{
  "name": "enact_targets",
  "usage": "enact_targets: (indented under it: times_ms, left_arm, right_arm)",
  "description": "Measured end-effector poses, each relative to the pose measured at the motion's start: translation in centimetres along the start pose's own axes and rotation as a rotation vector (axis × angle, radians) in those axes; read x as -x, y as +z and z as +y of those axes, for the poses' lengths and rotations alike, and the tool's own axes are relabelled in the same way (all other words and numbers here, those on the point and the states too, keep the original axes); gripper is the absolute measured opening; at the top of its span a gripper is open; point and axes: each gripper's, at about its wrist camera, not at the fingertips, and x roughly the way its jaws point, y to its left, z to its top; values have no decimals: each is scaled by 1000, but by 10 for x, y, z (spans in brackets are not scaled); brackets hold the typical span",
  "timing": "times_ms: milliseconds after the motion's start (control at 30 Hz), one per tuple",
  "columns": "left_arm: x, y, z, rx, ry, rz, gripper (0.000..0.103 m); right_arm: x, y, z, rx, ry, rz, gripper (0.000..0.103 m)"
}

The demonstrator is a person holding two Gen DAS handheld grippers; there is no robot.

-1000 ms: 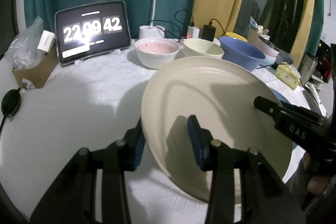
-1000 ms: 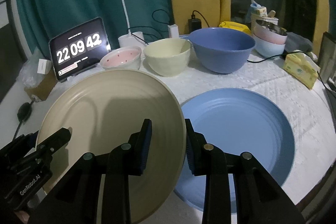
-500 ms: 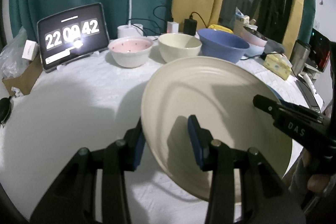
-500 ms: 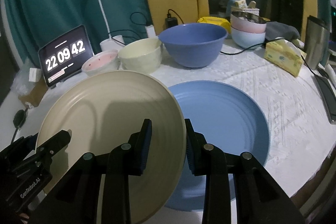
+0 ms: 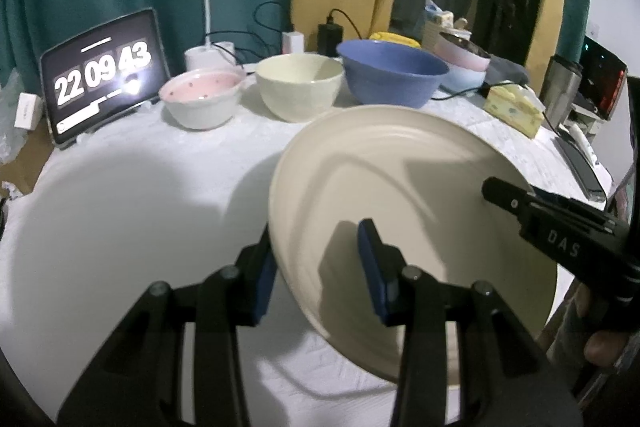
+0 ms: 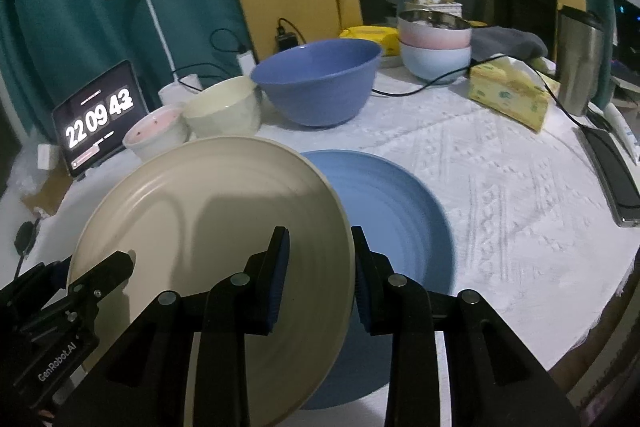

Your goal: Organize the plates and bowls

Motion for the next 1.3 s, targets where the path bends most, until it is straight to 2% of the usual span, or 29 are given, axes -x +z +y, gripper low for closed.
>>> enact_targets:
  times_ms: [767, 1200, 1300]
  left_arm:
    - [-36, 9, -37, -22, -21, 35, 42]
    - [-49, 8, -37, -7, -22, 86, 45]
    - [-46, 8, -36, 4, -25, 72, 47]
  right_arm:
    - [-13, 5, -49, -72, -12, -4, 33]
    - [-13, 7, -52, -65, -15, -8, 33]
    - [-12, 7, -51, -60, -11, -7, 37]
